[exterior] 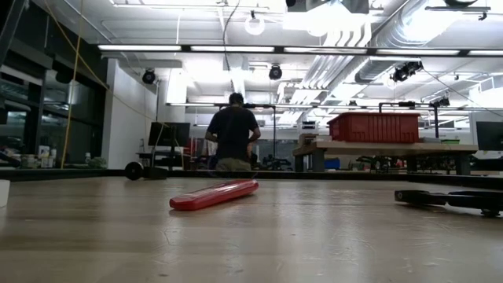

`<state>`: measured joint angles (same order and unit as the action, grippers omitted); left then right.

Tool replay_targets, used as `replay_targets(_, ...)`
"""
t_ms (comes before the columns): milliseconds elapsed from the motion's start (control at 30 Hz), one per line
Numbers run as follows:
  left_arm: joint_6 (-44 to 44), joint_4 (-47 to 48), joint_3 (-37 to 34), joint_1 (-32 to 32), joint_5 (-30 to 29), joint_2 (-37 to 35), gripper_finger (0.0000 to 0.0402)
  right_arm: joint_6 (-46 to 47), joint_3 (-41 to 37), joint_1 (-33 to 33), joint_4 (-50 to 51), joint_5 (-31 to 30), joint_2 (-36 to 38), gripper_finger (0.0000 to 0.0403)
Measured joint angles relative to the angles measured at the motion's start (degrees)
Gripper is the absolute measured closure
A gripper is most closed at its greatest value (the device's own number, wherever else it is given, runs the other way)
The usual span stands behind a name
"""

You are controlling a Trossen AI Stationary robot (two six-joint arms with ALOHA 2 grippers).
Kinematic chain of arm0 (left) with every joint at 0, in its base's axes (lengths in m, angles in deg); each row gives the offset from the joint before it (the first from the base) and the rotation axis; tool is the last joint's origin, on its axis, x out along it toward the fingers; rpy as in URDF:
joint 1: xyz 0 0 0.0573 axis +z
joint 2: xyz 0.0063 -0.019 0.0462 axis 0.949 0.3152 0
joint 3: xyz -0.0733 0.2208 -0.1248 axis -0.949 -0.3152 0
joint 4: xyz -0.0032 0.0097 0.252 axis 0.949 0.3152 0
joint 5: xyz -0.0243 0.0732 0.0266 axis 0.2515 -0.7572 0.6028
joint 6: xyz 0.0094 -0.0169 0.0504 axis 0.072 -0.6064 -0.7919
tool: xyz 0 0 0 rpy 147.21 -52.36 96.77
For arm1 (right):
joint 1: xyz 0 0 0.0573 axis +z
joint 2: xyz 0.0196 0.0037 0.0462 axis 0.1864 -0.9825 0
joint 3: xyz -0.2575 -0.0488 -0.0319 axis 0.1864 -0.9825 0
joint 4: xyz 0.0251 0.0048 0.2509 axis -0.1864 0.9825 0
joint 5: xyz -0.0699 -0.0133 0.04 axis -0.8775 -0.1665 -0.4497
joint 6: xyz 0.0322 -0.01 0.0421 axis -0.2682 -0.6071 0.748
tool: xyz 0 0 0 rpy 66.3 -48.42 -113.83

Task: Coil cords
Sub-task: Coil the blue wire cable onto the black spool

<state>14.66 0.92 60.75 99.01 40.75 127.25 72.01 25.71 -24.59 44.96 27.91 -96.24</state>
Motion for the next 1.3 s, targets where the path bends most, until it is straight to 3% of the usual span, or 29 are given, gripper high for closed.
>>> replay_targets(100, 0.1, 0.3, 0.0, -0.7, 0.0, 0.0, 0.0401, -0.5, 0.0, 0.0, 0.0, -1.6, 0.0, 0.0243)
replay_targets(433, -0.3, 1.3, 0.0, -2.0, -2.3, 0.0, 0.0401, 1.8, 0.0, 0.0, 1.7, 3.8, -1.9, 0.0247)
replay_targets(667, 0.2, 1.3, 0.0, -1.0, -1.1, 0.0, 0.0401, 1.8, 0.0, 0.5, 2.5, 1.8, -1.8, 0.0324)
replay_targets(800, 1.1, 1.3, 0.0, -0.7, -0.6, 0.0, 0.0401, 1.9, 0.0, 0.5, 2.3, 1.4, -0.8, 0.0345)
replay_targets(1300, 1.7, 1.8, 0.0, 1.0, 1.0, 0.0, 0.0401, -4.4, 0.0, 0.2, 2.5, 1.1, -0.6, 0.0307)
